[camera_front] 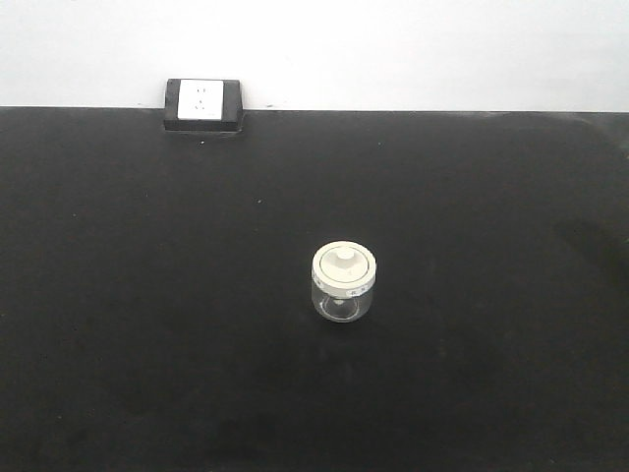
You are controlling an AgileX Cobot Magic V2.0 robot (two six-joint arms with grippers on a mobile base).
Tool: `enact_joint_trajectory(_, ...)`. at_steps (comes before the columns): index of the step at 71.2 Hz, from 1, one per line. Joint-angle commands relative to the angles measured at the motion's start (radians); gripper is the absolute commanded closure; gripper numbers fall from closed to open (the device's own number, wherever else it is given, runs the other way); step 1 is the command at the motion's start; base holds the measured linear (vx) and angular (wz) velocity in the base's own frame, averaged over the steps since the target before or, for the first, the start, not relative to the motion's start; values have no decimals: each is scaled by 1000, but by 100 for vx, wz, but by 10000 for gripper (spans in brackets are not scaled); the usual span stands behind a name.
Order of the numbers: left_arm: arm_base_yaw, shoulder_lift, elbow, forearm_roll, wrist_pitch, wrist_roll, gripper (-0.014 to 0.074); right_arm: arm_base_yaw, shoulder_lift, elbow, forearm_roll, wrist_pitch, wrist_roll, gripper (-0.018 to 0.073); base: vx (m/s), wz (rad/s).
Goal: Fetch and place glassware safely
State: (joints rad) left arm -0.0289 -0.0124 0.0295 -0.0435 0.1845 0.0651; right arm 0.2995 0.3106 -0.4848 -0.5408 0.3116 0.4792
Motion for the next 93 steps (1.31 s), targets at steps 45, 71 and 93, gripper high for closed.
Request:
enact_joint_trajectory(45, -6, -12, 26, -11, -66, -6, 603, -6, 8, -26, -19, -59, 1, 563, 0, 0)
enact_joint_trajectory(71, -6, -12, 26, -11, -66, -6, 603, -159, 56, -20, 146, -59, -137, 563, 0, 0)
enact_joint_trajectory(93, -6, -12, 26, -11, -66, -6, 603, -284, 40, 172, 286, -173, -246, 563, 0, 0)
